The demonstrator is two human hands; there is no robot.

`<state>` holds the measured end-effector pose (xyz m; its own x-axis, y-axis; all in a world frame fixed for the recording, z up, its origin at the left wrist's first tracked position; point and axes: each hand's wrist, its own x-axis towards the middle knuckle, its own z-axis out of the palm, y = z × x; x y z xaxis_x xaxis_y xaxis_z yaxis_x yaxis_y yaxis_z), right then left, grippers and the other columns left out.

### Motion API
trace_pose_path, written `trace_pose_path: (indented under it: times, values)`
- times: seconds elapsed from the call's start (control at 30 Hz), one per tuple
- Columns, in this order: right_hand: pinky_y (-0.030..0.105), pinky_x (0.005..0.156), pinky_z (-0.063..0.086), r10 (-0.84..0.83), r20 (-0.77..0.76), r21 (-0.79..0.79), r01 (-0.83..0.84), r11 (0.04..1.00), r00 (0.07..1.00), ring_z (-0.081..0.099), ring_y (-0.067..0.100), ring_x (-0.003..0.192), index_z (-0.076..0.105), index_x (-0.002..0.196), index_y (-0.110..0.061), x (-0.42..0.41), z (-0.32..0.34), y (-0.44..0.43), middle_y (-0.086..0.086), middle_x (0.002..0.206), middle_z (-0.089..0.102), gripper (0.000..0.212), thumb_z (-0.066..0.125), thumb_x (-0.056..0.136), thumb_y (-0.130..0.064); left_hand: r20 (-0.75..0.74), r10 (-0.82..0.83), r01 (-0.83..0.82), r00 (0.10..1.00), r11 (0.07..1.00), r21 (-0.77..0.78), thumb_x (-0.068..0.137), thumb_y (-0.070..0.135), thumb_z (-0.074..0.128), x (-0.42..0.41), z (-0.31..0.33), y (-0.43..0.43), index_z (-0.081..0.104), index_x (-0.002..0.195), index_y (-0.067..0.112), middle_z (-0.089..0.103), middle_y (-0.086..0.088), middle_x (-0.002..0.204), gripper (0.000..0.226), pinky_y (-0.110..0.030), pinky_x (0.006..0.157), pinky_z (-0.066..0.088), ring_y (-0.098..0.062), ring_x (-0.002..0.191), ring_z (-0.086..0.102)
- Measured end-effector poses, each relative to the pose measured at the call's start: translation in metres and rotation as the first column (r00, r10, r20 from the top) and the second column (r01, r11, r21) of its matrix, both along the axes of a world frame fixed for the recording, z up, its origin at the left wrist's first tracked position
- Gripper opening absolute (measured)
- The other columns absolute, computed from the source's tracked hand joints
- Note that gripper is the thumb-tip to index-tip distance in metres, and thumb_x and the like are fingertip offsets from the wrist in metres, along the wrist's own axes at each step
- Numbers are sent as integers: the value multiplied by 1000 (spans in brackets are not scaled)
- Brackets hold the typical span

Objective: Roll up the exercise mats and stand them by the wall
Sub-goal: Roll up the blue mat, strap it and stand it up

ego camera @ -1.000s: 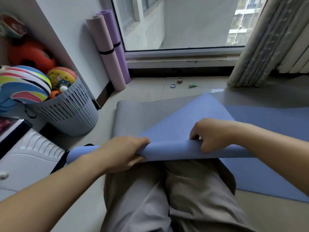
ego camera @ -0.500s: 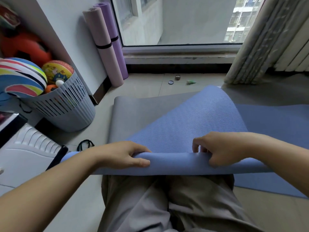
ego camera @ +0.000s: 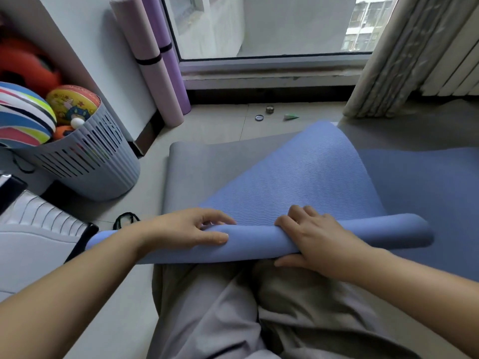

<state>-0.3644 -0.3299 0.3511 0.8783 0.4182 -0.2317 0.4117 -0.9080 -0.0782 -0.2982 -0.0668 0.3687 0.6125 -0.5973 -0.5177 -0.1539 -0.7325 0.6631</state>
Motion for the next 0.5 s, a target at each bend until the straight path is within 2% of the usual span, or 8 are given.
trace_pose_path:
  times: [0.07, 0.13, 0.2, 0.27, 0.4, 0.5]
  values:
    - [38, 80, 42, 17, -106, 47, -12, 999, 994, 41, 21, 107, 39, 123, -23, 9, 5, -2, -1, 115, 37, 61, 47, 83, -69, 293, 26, -17, 956, 999, -34, 85, 56, 51, -14, -8, -3, 52, 108, 54, 56, 22, 114, 23, -17, 93, 38, 9, 103, 50]
    - [39, 86, 43, 42, -223, 89, -23, 996, 974, 43, 20, 105, 41, 120, -21, 21, 10, -6, -1, 111, 38, 59, 51, 83, -67, 610, -23, 37, 792, 999, -11, 91, 55, 37, -33, -20, -6, 51, 118, 47, 57, 14, 115, 32, -28, 88, 45, -6, 102, 56]
    - [33, 82, 38, 77, -320, 98, -47, 994, 944, 45, 19, 103, 41, 120, -20, 32, 14, -6, -2, 108, 38, 58, 54, 84, -64, 792, -94, 36, 603, 995, 91, 96, 47, 31, -46, -31, -7, 46, 127, 37, 59, 10, 115, 36, -32, 80, 49, -14, 96, 61]
    - [31, 78, 34, 82, -387, 106, -44, 993, 919, 47, 17, 102, 42, 122, -21, 42, 17, -7, -4, 109, 39, 58, 57, 84, -62, 831, -125, 15, 543, 990, 139, 94, 44, 32, -48, -34, -9, 46, 128, 32, 61, 10, 113, 39, -33, 76, 50, -15, 92, 64]
    - [29, 80, 34, 72, -471, 117, -19, 993, 879, 49, 15, 102, 43, 124, -22, 54, 19, -2, -5, 115, 44, 59, 61, 82, -59, 848, -255, -11, 464, 956, 294, 79, 72, 32, -40, -37, -10, 49, 121, 29, 65, 7, 99, 63, -34, 64, 53, -17, 78, 66]
    - [31, 86, 38, 22, -431, 115, 31, 993, 902, 47, 15, 109, 41, 125, -25, 52, 16, -1, -6, 120, 47, 64, 62, 78, -63, 832, -268, -67, 486, 937, 342, 75, 71, 33, -37, -38, -12, 50, 110, 29, 63, 6, 83, 57, -34, 53, 50, -19, 65, 64]
